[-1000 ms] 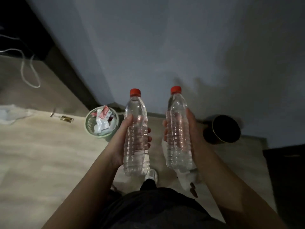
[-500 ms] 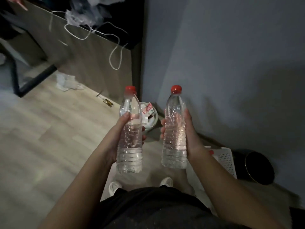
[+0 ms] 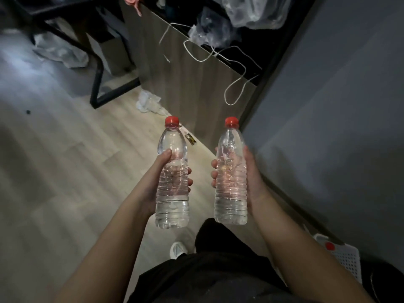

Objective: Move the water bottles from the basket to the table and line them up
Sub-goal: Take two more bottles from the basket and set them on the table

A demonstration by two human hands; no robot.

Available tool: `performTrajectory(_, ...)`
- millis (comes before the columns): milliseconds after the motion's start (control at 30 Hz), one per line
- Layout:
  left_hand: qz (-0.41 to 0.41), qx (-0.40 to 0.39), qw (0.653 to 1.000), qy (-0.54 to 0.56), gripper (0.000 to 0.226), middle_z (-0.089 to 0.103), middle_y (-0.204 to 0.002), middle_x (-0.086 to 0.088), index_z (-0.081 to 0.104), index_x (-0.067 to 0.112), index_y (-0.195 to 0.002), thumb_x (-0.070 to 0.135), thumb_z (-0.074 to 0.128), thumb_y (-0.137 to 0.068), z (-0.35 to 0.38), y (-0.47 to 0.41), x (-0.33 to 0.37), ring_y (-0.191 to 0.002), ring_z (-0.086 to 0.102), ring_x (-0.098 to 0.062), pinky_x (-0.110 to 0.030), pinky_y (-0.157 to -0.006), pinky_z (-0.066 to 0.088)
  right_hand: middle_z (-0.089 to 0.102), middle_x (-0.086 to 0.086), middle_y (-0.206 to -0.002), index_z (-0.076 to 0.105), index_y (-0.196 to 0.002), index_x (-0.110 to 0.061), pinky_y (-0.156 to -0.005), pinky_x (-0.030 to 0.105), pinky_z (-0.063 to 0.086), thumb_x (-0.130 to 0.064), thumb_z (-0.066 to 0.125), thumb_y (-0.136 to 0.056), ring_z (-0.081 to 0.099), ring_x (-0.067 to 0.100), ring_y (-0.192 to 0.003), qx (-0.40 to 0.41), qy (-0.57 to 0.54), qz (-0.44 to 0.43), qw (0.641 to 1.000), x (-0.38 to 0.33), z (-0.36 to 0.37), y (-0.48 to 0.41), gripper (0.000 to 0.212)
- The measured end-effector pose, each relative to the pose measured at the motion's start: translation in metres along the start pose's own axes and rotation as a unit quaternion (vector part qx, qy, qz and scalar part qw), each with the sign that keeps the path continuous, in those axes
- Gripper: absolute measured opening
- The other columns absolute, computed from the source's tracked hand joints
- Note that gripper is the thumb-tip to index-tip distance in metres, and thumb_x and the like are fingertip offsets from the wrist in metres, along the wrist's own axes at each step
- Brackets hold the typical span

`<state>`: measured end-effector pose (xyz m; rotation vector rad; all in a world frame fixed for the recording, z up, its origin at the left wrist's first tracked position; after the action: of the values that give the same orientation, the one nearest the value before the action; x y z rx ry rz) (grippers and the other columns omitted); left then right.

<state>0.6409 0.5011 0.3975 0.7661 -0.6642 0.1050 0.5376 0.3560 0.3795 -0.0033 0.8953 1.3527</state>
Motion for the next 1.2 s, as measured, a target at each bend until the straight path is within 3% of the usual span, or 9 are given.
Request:
performTrajectory(100, 0.023, 0.020, 0.999, 0.031, 0.059, 0.063, -0.071, -0.013, 0.061, 0.001, -0.095, 0.056, 0.055, -0.077, -0.026, -0.008, 0.015, -0.058, 0.064, -0.023, -0.030, -0.055, 0.055, 0.064, 0.013, -0.086, 0.063, -0.104, -0.009, -0.060, 0.035, 0.056, -0.061, 0.080, -0.059, 0.064, 0.024, -0.064, -0.016, 0.018, 0.016, 1.000, 0.000, 0.019, -0.028, 0.071)
performTrajectory(233, 0.053, 0.034, 0.996, 0.059, 0.051, 0.064, -0.077, -0.011, 0.073, 0.007, -0.081, 0.056, 0.058, -0.076, -0.054, -0.026, 0.041, -0.062, 0.065, -0.023, -0.032, -0.059, 0.055, 0.064, 0.012, -0.085, 0.062, -0.103, -0.010, -0.060, 0.034, 0.056, -0.065, 0.055, -0.081, 0.063, 0.024, -0.064, -0.012, 0.022, 0.047, 0.999, 0.000, 0.036, -0.076, 0.060)
performTrajectory(367, 0.065, 0.054, 0.994, 0.075, 0.048, 0.067, -0.084, -0.011, 0.077, 0.012, -0.078, 0.057, 0.069, -0.066, -0.078, -0.054, 0.080, -0.067, 0.067, -0.025, -0.035, -0.059, 0.056, 0.065, 0.012, -0.085, 0.063, -0.099, -0.008, -0.062, 0.034, 0.057, -0.064, 0.053, -0.081, 0.064, 0.023, -0.065, -0.033, 0.028, 0.074, 0.996, -0.008, 0.056, -0.138, 0.060)
performTrajectory(567, 0.070, 0.097, 0.984, 0.133, 0.053, 0.068, -0.090, -0.014, 0.062, 0.006, -0.106, 0.050, 0.058, -0.077, -0.103, -0.099, 0.155, -0.072, 0.068, -0.028, -0.038, -0.068, 0.057, 0.066, 0.009, -0.081, 0.073, -0.082, -0.008, -0.068, 0.036, 0.054, -0.059, 0.050, -0.081, 0.064, 0.023, -0.068, -0.051, 0.041, 0.114, 0.991, -0.038, 0.098, -0.231, 0.056)
performTrajectory(700, 0.083, 0.114, 0.978, 0.154, 0.057, 0.071, -0.094, -0.014, 0.062, 0.006, -0.110, 0.052, 0.057, -0.076, -0.114, -0.124, 0.199, -0.081, 0.070, -0.030, -0.041, -0.077, 0.057, 0.067, 0.011, -0.081, 0.076, -0.081, -0.007, -0.075, 0.039, 0.052, -0.063, 0.042, -0.087, 0.065, 0.023, -0.073, -0.067, 0.062, 0.137, 0.986, -0.056, 0.116, -0.283, 0.065)
performTrajectory(833, 0.101, 0.111, 0.967, 0.208, 0.064, 0.069, -0.115, -0.018, 0.058, 0.008, -0.123, 0.054, 0.054, -0.079, -0.124, -0.140, 0.231, -0.105, 0.066, -0.038, -0.049, -0.086, 0.052, 0.070, 0.013, -0.089, 0.077, -0.085, -0.006, -0.075, 0.042, 0.057, -0.058, 0.065, -0.073, 0.070, 0.028, -0.079, -0.059, 0.052, 0.142, 0.987, -0.073, 0.136, -0.317, 0.055)
performTrajectory(933, 0.109, 0.098, 0.962, 0.230, 0.063, 0.065, -0.122, -0.020, 0.056, 0.012, -0.124, 0.057, 0.050, -0.081, -0.136, -0.150, 0.251, -0.114, 0.061, -0.039, -0.049, -0.088, 0.052, 0.071, 0.013, -0.097, 0.077, -0.092, -0.006, -0.079, 0.045, 0.057, -0.055, 0.086, -0.053, 0.070, 0.030, -0.088, -0.087, 0.047, 0.151, 0.983, -0.080, 0.152, -0.338, 0.063)
performTrajectory(1100, 0.117, 0.076, 0.961, 0.239, 0.067, 0.062, -0.127, -0.021, 0.048, 0.021, -0.135, 0.058, 0.052, -0.080, -0.163, -0.166, 0.284, -0.115, 0.061, -0.039, -0.047, -0.085, 0.055, 0.066, 0.017, -0.118, 0.063, -0.115, -0.011, -0.077, 0.046, 0.058, -0.057, 0.072, -0.069, 0.066, 0.035, -0.103, -0.090, 0.022, 0.160, 0.983, -0.080, 0.174, -0.373, 0.066)
performTrajectory(1200, 0.120, 0.073, 0.958, 0.251, 0.061, 0.062, -0.128, -0.020, 0.053, 0.023, -0.129, 0.058, 0.052, -0.079, -0.185, -0.176, 0.305, -0.115, 0.061, -0.038, -0.047, -0.086, 0.053, 0.058, 0.018, -0.131, 0.065, -0.110, -0.015, -0.080, 0.050, 0.057, -0.055, 0.076, -0.067, 0.058, 0.041, -0.118, -0.099, 0.013, 0.158, 0.982, -0.074, 0.194, -0.399, 0.060)
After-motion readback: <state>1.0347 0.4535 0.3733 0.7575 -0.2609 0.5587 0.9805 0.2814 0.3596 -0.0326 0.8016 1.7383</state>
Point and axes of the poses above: each hand's wrist, its own y-axis away from the middle knuckle, its own z-axis out of the palm, x = y × z, the point moved 5 cm from there along -y, towards the middle knuckle
